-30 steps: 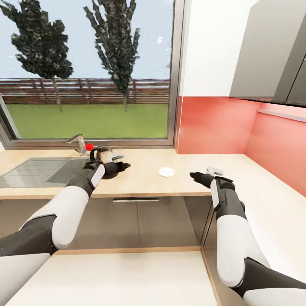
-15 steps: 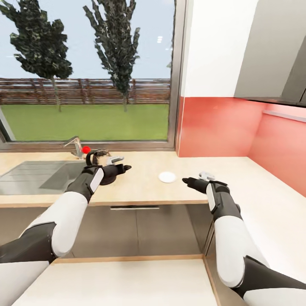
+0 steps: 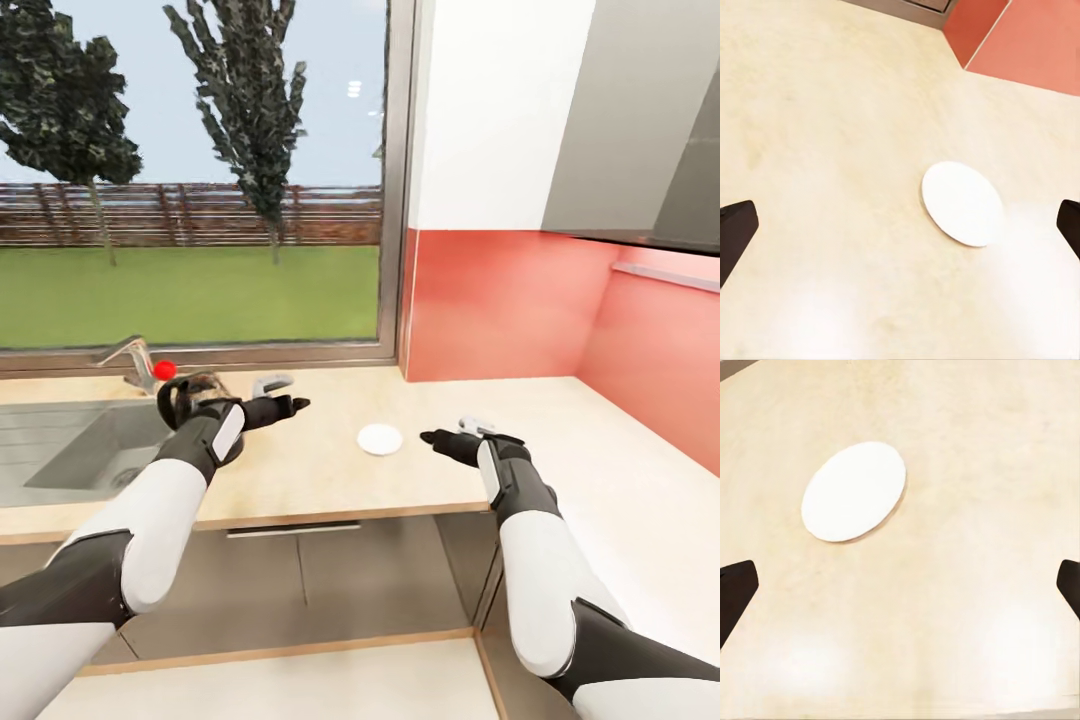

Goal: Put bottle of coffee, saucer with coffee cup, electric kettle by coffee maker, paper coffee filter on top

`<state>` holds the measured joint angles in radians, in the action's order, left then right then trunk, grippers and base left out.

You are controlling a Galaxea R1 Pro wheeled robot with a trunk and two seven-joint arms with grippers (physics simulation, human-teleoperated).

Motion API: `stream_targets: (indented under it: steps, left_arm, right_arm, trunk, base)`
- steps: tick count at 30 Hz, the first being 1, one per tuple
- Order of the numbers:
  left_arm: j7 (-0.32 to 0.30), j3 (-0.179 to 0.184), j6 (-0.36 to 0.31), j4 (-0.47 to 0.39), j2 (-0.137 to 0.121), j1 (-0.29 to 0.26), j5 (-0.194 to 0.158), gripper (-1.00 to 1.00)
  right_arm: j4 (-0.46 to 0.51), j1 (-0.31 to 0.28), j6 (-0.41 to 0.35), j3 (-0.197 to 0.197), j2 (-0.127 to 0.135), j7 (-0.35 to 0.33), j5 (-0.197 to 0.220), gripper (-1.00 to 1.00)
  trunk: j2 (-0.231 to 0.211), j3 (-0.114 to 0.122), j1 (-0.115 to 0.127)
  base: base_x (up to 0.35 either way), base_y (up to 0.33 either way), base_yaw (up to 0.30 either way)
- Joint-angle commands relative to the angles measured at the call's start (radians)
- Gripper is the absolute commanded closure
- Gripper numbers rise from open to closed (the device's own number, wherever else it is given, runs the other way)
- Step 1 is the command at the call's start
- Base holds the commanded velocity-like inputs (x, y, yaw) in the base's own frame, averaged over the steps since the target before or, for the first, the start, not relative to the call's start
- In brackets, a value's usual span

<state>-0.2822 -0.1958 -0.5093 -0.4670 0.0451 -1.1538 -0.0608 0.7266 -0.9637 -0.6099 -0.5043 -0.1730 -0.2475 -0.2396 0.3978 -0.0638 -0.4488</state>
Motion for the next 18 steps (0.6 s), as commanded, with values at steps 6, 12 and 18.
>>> stream_targets:
  steps: [6, 12, 18]
  left_arm:
    - [-0.004, -0.010, -0.009, -0.009, 0.001, 0.021, -0.007, -1.00]
    - [-0.031, -0.008, -0.009, -0.007, 0.001, 0.026, -0.007, -1.00]
    - [-0.034, -0.008, -0.009, -0.006, 0.003, 0.034, -0.006, -1.00]
  right_arm:
    - [-0.011, -0.002, -0.004, -0.006, -0.001, -0.009, -0.010, -1.00]
    - [-0.041, -0.001, -0.004, -0.006, -0.001, -0.009, -0.010, -1.00]
    - [-0.052, -0.001, -0.004, -0.006, -0.001, -0.009, -0.010, -1.00]
  trunk:
    - [0.002, -0.002, -0.001]
    - [0.002, -0.002, -0.001]
    - [0.002, -0.002, -0.001]
  base:
    - [0.334, 0.000, -0.001]
    - [0.336, 0.000, 0.000]
    - [0.336, 0.000, 0.000]
